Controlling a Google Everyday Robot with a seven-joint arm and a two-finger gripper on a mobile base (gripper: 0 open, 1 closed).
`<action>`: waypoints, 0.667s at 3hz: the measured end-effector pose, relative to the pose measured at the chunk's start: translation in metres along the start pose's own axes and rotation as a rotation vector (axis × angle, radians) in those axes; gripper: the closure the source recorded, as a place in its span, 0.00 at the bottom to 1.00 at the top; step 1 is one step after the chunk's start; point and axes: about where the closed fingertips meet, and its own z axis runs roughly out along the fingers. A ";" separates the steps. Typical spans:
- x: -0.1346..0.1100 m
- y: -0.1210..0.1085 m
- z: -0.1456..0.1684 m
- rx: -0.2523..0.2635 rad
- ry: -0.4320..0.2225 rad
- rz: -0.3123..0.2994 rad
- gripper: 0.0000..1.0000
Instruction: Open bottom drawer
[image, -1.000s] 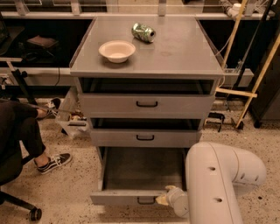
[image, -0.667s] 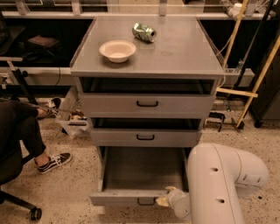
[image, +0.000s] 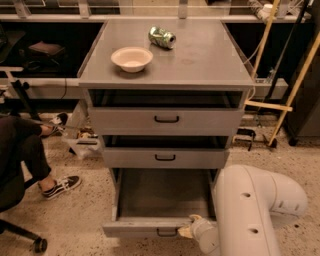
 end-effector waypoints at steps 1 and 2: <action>-0.003 0.000 0.000 0.000 0.000 0.000 1.00; -0.004 0.000 0.000 -0.001 0.000 0.000 1.00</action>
Offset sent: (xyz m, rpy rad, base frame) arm -0.4343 -0.1612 -0.1951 0.2934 -0.2485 -0.4792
